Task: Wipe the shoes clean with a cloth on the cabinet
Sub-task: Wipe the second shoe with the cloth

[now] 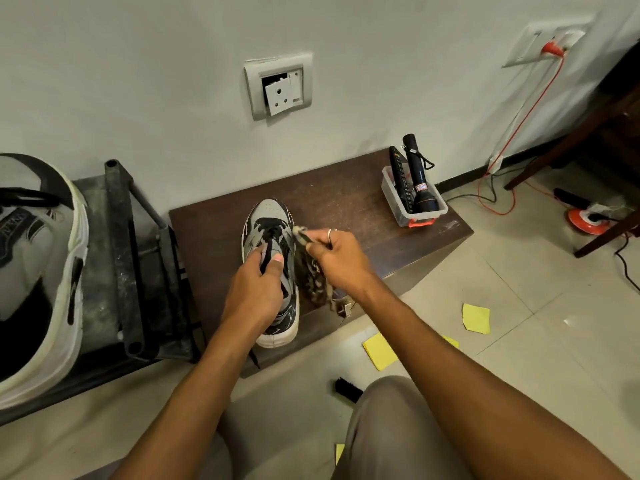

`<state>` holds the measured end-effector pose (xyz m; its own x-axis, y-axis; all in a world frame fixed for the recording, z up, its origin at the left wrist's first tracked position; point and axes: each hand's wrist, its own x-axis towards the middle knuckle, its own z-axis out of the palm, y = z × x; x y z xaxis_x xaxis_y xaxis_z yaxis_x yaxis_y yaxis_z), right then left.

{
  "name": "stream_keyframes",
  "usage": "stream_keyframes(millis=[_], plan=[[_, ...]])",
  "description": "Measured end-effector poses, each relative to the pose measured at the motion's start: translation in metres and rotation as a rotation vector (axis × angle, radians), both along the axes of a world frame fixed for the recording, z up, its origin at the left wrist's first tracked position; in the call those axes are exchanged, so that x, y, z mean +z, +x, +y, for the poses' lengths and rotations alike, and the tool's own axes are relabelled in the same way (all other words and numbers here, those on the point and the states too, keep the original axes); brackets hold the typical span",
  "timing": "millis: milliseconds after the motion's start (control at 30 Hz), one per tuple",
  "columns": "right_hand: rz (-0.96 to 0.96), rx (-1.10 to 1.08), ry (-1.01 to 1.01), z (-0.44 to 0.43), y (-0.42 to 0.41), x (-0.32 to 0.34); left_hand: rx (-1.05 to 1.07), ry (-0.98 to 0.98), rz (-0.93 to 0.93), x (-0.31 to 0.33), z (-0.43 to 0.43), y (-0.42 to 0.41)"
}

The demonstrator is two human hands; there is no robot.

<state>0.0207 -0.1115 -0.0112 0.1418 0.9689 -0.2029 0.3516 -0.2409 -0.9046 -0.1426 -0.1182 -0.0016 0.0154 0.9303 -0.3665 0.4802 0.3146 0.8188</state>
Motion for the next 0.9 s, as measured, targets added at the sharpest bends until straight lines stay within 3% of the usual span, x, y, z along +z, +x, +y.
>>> stream_keyframes(millis=[167, 400, 533, 667, 900], plan=[[-0.090, 0.019, 0.119, 0.002, -0.044, -0.018, 0.027, 0.002, -0.018, 0.000, 0.001, -0.002], [0.131, 0.163, -0.121, -0.022, -0.005, 0.002, 0.018, -0.004, -0.018, -0.001, 0.000, -0.001], [0.028, -0.052, -0.016, -0.004, -0.007, -0.001, 0.014, -0.010, 0.008, -0.002, 0.001, -0.001], [-0.081, 0.013, 0.077, 0.000, -0.046, -0.007, 0.038, 0.006, -0.005, -0.003, 0.002, -0.002], [0.109, 0.175, -0.141, -0.021, -0.009, 0.007, 0.031, 0.022, 0.020, -0.005, 0.003, -0.001]])
